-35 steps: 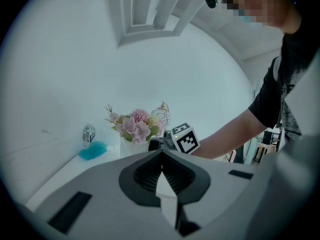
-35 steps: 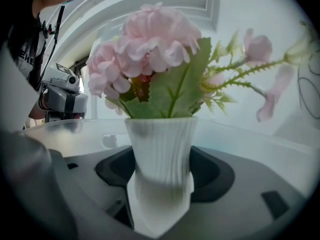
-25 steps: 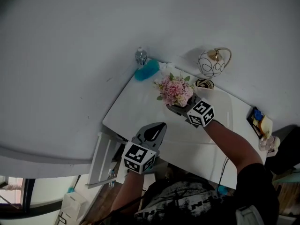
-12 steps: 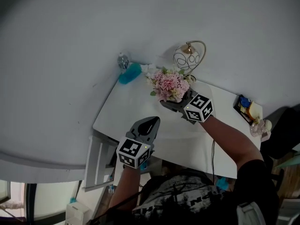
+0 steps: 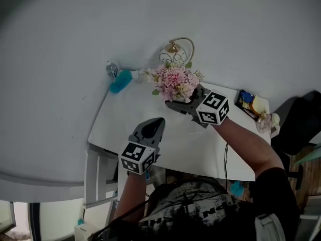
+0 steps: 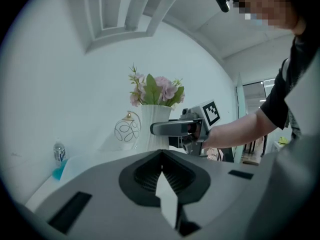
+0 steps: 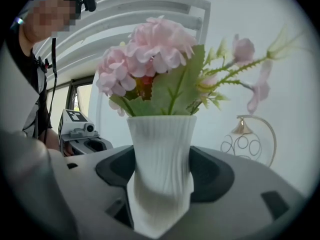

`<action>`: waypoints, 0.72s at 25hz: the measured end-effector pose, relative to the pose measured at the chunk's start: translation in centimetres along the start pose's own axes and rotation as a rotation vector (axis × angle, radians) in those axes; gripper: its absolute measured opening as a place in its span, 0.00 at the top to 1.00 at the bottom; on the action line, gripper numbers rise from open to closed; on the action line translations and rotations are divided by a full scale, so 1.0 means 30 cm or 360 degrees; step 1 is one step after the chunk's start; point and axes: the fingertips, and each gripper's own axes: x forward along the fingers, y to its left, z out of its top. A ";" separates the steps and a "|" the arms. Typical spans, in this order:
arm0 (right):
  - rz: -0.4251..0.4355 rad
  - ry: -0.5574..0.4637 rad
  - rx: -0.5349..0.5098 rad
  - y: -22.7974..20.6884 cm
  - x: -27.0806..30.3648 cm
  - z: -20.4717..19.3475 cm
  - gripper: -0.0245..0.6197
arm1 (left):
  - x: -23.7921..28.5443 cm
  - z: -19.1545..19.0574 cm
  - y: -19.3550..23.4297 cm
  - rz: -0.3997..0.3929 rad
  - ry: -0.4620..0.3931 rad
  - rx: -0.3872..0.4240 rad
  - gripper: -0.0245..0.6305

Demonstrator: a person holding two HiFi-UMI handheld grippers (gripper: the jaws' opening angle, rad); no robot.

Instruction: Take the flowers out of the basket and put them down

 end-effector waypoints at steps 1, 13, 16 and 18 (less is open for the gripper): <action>-0.0003 -0.0013 -0.0003 0.007 -0.013 0.020 0.46 | 0.004 0.001 -0.010 -0.0012 -0.0008 0.0004 0.94; -0.0082 -0.0161 -0.0011 -0.036 -0.373 0.233 0.46 | 0.217 0.063 -0.263 -0.0130 0.0007 0.0039 0.94; -0.0124 -0.0172 -0.0025 -0.044 -0.460 0.248 0.46 | 0.264 0.068 -0.327 -0.0182 0.0010 0.0062 0.94; -0.0156 -0.0175 -0.0038 -0.052 -0.519 0.252 0.46 | 0.295 0.076 -0.371 -0.0217 0.0003 0.0074 0.94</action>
